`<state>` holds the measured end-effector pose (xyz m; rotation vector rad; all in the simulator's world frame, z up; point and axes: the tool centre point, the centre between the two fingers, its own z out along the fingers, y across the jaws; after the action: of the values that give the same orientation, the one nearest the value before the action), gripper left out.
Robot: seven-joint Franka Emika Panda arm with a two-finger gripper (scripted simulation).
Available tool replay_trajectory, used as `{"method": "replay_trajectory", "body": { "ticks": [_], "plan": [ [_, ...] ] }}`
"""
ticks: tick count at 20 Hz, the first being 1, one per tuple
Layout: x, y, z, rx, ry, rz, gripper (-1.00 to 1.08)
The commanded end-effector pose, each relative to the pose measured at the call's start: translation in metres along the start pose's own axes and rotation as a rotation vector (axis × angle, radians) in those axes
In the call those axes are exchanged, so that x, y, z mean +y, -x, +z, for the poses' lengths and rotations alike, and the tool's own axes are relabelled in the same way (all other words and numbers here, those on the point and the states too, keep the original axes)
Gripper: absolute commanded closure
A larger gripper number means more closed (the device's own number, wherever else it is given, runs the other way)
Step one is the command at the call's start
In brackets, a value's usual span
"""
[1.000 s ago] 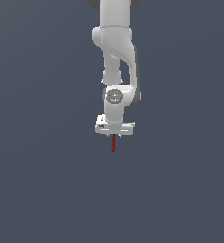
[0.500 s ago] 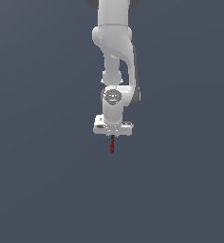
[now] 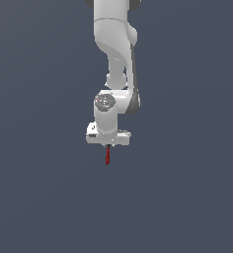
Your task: Pick up the object and move it to a goal position.
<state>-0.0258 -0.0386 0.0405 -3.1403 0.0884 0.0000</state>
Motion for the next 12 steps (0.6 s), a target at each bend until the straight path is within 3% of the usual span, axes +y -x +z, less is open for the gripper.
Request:
{"method": "replay_trajectory", "body": {
  "ticks": [1,12],
  "plan": [
    [0.014,-0.015,-0.009,0.000,0.000,0.000,1.08],
    [0.071,-0.078,-0.048,0.000,0.000,-0.001,1.08]
  ]
}}
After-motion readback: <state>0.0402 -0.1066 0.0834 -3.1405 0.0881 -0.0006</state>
